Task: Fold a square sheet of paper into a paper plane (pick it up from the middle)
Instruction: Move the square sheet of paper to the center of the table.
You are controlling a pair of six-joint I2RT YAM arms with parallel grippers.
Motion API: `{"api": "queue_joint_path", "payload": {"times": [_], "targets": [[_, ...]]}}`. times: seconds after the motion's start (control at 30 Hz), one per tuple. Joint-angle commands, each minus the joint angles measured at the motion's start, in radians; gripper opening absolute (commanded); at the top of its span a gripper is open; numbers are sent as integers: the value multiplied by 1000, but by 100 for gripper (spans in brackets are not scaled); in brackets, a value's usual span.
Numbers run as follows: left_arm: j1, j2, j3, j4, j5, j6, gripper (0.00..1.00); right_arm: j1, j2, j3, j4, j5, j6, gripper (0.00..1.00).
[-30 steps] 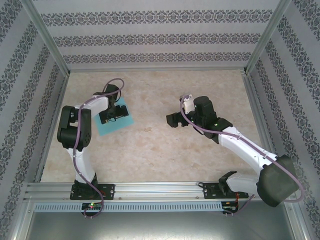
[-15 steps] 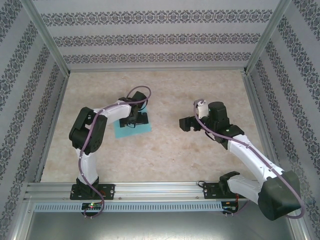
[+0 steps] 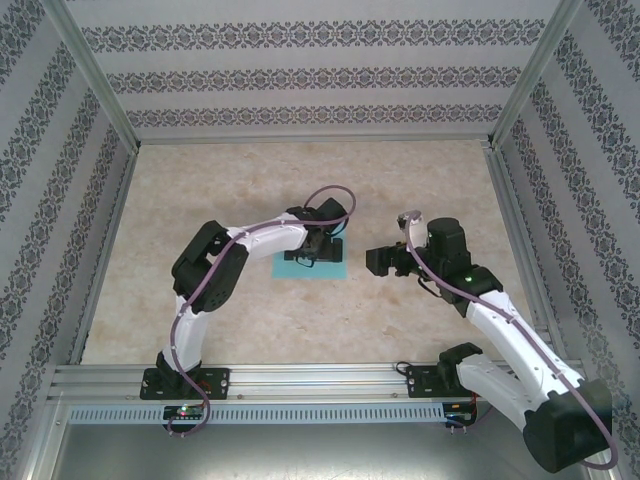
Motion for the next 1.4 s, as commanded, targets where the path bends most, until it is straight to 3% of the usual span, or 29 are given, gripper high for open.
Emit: {"api": "queue_joint_path", "payload": {"times": [0.0,0.37,0.7,0.97,1.37], "targets": [[-60,109,3,-73,179,-1,100,-9,-26,-22,-46,10,39,98],[-21,-46,-16,-78,135,13,100,28,-12,27,-90,0,83,98],[112,-272,-214,-27,162,82,100,189,103,143,-157,245,225,98],[209,-454,-330,-16,228,283,100,322,272,262,-161,401,314,98],[355,-757,-670,198,388,270,100,428,653,525,-247,543,419,97]]}}
